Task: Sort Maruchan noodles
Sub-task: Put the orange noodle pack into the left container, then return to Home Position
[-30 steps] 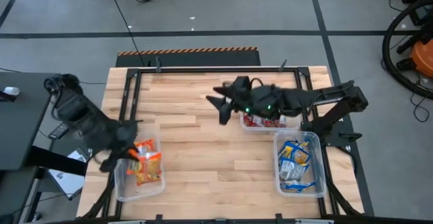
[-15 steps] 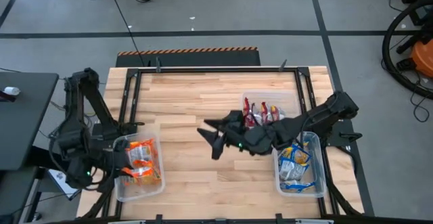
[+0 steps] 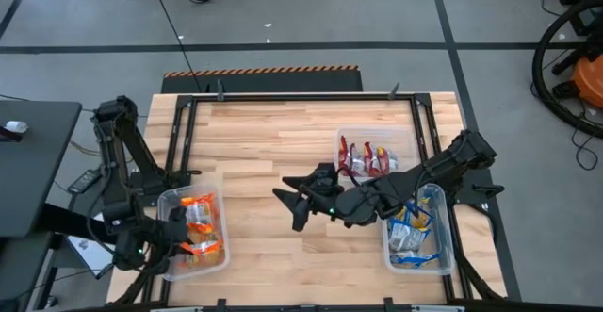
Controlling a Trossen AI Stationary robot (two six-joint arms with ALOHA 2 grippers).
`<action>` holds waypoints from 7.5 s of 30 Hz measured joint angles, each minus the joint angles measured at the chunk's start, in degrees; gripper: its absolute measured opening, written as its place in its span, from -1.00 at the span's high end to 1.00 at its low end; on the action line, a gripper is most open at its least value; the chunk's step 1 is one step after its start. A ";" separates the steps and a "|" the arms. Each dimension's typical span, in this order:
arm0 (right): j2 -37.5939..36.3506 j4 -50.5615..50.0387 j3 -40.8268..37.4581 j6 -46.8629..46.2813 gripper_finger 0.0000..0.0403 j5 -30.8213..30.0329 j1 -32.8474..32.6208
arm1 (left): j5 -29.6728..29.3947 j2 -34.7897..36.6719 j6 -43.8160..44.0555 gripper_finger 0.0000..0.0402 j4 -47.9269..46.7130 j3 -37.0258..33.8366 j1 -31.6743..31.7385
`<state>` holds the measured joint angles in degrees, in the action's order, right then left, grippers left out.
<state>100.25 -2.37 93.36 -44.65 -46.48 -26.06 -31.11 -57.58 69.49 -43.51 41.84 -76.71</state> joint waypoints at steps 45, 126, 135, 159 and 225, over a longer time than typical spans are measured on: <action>-0.07 -16.50 0.00 2.16 -0.16 6.06 7.45 | 22.59 -7.64 -20.64 0.23 11.18 3.72 9.85; -33.76 -2.47 -39.47 36.42 0.82 41.41 14.74 | 22.34 24.69 -56.22 0.93 21.03 3.33 78.07; -34.93 0.81 -39.47 38.00 0.82 41.53 14.45 | 23.08 35.50 -57.85 0.93 31.88 -12.08 78.14; -71.01 20.78 -75.58 38.16 0.82 37.52 16.20 | 26.09 57.44 -67.22 0.93 29.33 -18.11 78.09; -96.06 3.56 -92.83 38.35 0.82 46.10 39.28 | 23.90 57.22 -66.88 0.93 39.46 -38.61 77.96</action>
<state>4.19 1.19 0.54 -6.31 -0.38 13.21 -7.21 -0.36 2.61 -4.05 3.22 1.26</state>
